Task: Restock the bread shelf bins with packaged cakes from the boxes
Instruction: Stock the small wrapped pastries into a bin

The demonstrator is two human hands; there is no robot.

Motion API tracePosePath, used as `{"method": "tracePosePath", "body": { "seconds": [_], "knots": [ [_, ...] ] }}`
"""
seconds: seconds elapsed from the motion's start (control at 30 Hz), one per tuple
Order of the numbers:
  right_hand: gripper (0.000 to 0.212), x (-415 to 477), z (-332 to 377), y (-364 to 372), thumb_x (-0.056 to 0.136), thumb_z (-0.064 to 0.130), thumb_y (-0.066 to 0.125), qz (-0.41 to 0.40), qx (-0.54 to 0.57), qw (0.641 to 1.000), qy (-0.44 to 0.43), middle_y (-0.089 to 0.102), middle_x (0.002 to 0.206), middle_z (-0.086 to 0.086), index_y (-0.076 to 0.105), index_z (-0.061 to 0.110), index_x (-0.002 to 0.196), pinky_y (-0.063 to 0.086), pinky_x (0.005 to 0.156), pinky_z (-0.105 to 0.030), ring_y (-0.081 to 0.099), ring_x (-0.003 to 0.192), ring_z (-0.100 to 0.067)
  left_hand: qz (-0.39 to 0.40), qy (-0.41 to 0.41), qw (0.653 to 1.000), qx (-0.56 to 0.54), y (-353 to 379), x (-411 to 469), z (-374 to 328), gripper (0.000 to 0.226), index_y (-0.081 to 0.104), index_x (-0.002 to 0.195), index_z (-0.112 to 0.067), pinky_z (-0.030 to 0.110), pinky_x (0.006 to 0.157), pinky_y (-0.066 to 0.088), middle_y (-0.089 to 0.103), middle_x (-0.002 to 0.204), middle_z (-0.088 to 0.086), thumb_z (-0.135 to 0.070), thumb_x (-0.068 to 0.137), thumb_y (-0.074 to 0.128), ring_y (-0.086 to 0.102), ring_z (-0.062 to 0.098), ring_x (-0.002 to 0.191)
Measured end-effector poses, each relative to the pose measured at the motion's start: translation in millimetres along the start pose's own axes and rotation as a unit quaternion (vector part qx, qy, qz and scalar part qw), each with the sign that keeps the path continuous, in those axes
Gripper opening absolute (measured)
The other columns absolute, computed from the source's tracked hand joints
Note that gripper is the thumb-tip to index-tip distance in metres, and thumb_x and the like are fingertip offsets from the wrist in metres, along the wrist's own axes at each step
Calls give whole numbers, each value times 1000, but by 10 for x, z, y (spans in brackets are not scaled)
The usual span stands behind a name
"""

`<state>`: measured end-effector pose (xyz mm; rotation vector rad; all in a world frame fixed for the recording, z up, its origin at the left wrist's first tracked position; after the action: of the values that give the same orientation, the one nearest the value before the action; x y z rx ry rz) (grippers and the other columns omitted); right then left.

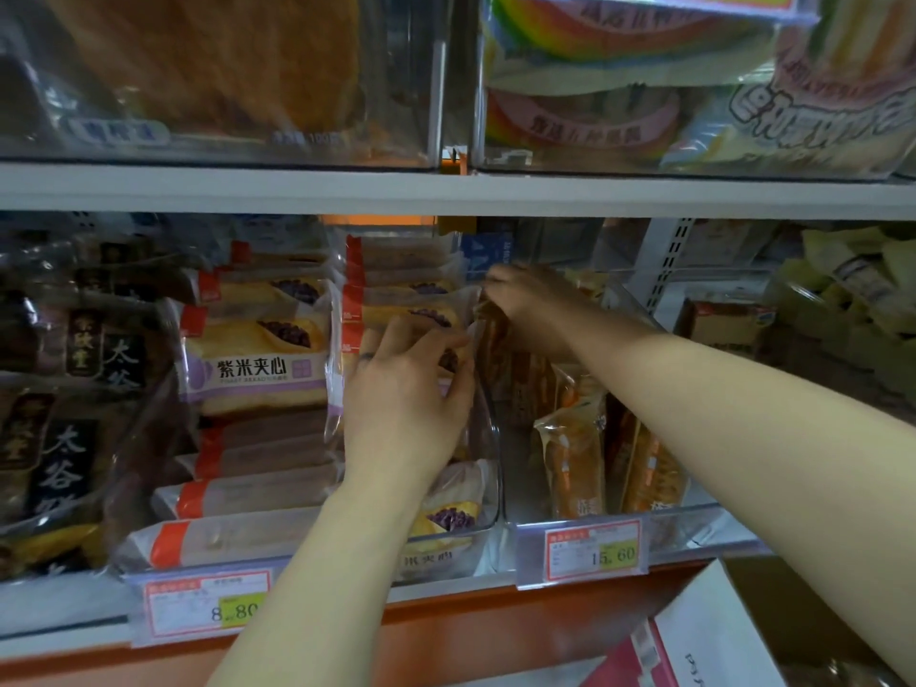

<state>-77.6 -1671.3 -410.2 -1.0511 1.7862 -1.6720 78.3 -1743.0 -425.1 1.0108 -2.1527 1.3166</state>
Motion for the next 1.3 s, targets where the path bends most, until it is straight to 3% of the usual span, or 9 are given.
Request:
{"method": "tracePosePath", "body": {
  "seconds": [0.07, 0.2, 0.33, 0.5, 0.7, 0.97, 1.17, 1.3],
  "knots": [
    [54, 23, -85, 13, 85, 24, 64, 7, 13, 999, 51, 40, 139, -7, 44, 19, 136, 35, 105, -39, 39, 128, -26, 5, -13, 999, 50, 16, -6, 6, 23, 73, 104, -25, 38, 85, 38, 63, 107, 2, -31, 83, 67, 53, 32, 102],
    [39, 68, -252, 9, 84, 27, 62, -37, 83, 990, 110, 51, 121, -6, 56, 18, 122, 45, 91, -38, 51, 108, -24, 42, -33, 996, 74, 58, -20, 14, 30, 69, 112, -32, 47, 94, 36, 60, 117, 2, -33, 82, 68, 46, 33, 113],
    [37, 99, -287, 36, 82, 30, 65, -54, 67, 986, 145, 52, 119, -6, 58, 18, 117, 46, 90, -39, 52, 106, -24, 41, -37, 996, 71, 64, -16, 13, 31, 69, 112, -30, 49, 95, 35, 60, 118, 2, -31, 81, 69, 46, 34, 114],
    [46, 165, -196, 54, 83, 37, 65, -55, 30, 991, 116, 45, 132, -6, 54, 21, 124, 44, 95, -42, 46, 118, -27, 40, -40, 995, 82, 74, -17, 10, 30, 69, 111, -29, 49, 95, 36, 61, 117, 3, -32, 81, 69, 47, 35, 113],
    [35, 180, -259, 115, 82, 30, 67, -64, 73, 983, 157, 52, 116, -5, 59, 16, 113, 49, 85, -37, 54, 98, -23, 49, -47, 995, 77, 68, -12, 20, 32, 67, 114, -31, 47, 98, 33, 59, 120, 1, -34, 83, 66, 45, 32, 116],
    [21, 138, -218, 73, 86, 19, 65, -52, 143, 986, 63, 53, 106, -1, 62, 13, 106, 36, 73, -22, 51, 91, -14, 56, -50, 995, 70, 77, -23, 26, 32, 67, 116, -30, 48, 101, 31, 58, 121, 0, -36, 84, 63, 41, 30, 119],
    [29, 106, -222, 87, 86, 15, 64, -66, 127, 989, 43, 56, 119, -4, 62, 12, 115, 46, 89, -30, 55, 106, -20, 58, -51, 994, 74, 85, -28, 38, 32, 67, 114, -29, 48, 99, 32, 59, 120, -1, -35, 83, 65, 44, 30, 117],
    [46, 47, -266, 14, 84, 24, 67, -87, 96, 989, 66, 48, 133, -3, 54, 18, 129, 40, 103, -38, 46, 122, -22, 56, -51, 994, 75, 96, -20, 36, 31, 67, 113, -30, 48, 97, 34, 60, 118, 0, -36, 83, 63, 45, 31, 115]
  ]
}}
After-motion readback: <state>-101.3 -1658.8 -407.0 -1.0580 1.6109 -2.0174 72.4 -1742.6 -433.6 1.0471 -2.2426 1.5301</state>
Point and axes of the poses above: each hand's wrist, its own x-axis towards the middle knuckle, its own y-axis out of the palm, z = x × y, the point moved 5 cm from there along x, towards the middle knuckle
